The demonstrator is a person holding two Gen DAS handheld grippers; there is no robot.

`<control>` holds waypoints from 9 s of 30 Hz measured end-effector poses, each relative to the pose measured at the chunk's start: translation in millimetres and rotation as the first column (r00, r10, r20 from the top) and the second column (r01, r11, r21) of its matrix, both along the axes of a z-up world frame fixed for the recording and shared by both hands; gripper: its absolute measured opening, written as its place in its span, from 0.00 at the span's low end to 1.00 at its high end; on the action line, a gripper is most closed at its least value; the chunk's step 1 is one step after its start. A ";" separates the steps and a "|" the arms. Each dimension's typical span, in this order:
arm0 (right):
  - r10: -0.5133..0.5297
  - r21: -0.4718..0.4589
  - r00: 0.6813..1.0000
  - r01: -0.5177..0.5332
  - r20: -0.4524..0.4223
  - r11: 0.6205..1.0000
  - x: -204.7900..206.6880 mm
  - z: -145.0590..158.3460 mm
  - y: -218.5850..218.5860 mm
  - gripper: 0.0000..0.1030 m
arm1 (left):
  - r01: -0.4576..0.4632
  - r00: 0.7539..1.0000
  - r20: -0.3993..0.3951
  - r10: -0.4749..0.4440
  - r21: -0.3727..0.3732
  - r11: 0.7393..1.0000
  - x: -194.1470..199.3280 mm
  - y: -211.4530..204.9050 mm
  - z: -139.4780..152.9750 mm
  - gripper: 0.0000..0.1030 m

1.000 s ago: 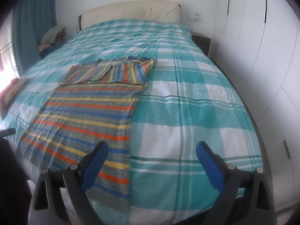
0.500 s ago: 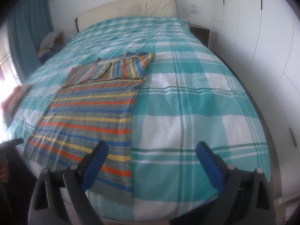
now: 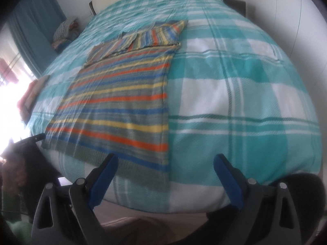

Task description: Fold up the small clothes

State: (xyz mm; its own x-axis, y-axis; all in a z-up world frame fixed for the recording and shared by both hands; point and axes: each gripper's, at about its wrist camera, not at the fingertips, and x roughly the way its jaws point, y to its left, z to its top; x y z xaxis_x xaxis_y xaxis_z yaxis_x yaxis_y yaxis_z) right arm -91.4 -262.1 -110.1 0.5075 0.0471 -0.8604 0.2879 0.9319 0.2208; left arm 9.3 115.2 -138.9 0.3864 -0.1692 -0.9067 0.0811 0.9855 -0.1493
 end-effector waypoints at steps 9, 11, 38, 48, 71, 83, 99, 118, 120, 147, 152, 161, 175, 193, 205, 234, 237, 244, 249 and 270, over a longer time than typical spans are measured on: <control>0.044 0.138 0.991 -0.025 -0.130 0.990 14.5 -52.2 12.2 0.03 | 0.086 0.995 -0.043 -0.087 -0.010 0.996 -5.2 -19.5 -2.8 0.06; 0.037 0.166 0.992 -0.017 -0.118 0.986 13.4 -50.8 9.8 0.04 | 0.075 0.996 -0.047 -0.080 -0.084 0.994 -4.5 -10.7 4.9 0.05; -0.281 0.397 0.944 0.194 0.173 0.897 363.2 -6.8 -201.1 0.04 | -0.055 0.995 0.060 0.075 -0.290 0.955 413.8 -57.5 23.2 0.05; -0.348 0.328 0.902 0.258 0.256 0.909 374.3 8.2 -234.1 0.47 | -0.147 0.969 0.152 0.196 -0.287 0.947 437.5 -23.4 35.5 0.75; -0.001 -0.131 0.993 0.017 0.117 0.991 166.5 -4.0 -83.0 0.59 | 0.043 0.978 0.200 -0.051 0.043 0.998 172.6 -50.4 52.1 0.90; -0.037 -0.247 0.969 0.100 0.246 0.964 149.1 -35.7 -57.7 0.69 | 0.104 0.953 0.277 -0.125 0.087 0.991 129.6 -97.3 15.8 0.93; -0.041 -0.292 0.970 0.112 0.238 0.950 152.0 -50.8 -53.9 0.85 | 0.035 0.953 0.298 -0.048 0.046 0.998 131.0 -94.2 10.7 0.94; -0.038 -0.239 0.971 0.096 0.235 0.966 153.6 -54.7 -61.6 0.91 | 0.083 0.988 0.147 -0.046 -0.259 0.962 111.9 -45.4 133.2 0.93; -0.039 -0.235 0.971 0.095 0.235 0.967 153.3 -54.5 -61.4 0.91 | 0.124 0.973 0.223 -0.056 -0.307 0.944 94.9 -51.5 184.5 0.96; -0.038 -0.240 0.974 0.093 0.225 0.966 153.2 -54.3 -57.5 0.92 | -0.065 0.953 0.302 -0.008 0.230 0.971 147.2 -78.2 -16.6 0.99; -0.039 -0.249 0.975 0.095 0.221 0.964 153.5 -54.6 -57.2 0.93 | -0.059 0.956 0.294 -0.006 0.210 0.976 150.3 -79.6 -24.0 1.00; -0.039 -0.249 0.975 0.095 0.220 0.964 154.4 -54.7 -57.6 0.93 | -0.060 0.957 0.290 0.001 0.194 0.979 150.3 -78.2 -23.5 1.00; -0.039 -0.253 0.975 0.095 0.217 0.963 154.6 -55.2 -57.2 0.93 | -0.060 0.957 0.289 0.001 0.196 0.979 150.0 -79.1 -24.1 1.00; -0.077 -0.495 0.985 0.145 0.156 0.857 154.3 -28.0 -36.7 0.93 | -0.058 0.959 0.284 0.002 0.188 0.980 150.5 -77.8 -24.3 1.00; -0.107 0.151 0.979 0.080 0.176 0.985 271.2 37.1 -165.5 0.72 | -0.062 0.929 0.368 0.036 0.060 0.996 134.7 -41.3 27.9 0.99; 0.195 0.163 0.980 -0.186 -0.044 0.969 503.2 31.9 122.7 0.08 | -0.335 0.898 0.303 0.319 0.003 0.942 145.5 65.2 34.2 0.99; 0.247 0.333 0.964 -0.203 -0.097 0.921 518.9 -3.9 144.9 0.21 | -0.332 0.904 0.294 0.310 0.025 0.943 146.2 66.1 31.9 0.99; 0.361 0.523 0.930 -0.344 0.072 0.780 496.6 31.3 149.3 0.68 | -0.343 0.910 0.242 0.336 -0.016 0.939 146.8 77.0 29.7 0.99; 0.423 0.094 0.905 -0.426 0.056 0.900 462.9 69.2 125.5 0.96 | -0.326 0.915 0.233 0.330 -0.055 0.944 146.5 75.4 34.5 0.99; 0.686 -0.211 0.725 -0.682 -0.066 0.700 394.4 -43.1 228.1 0.23 | -0.298 0.930 0.223 0.293 -0.010 0.955 149.6 66.7 27.8 0.99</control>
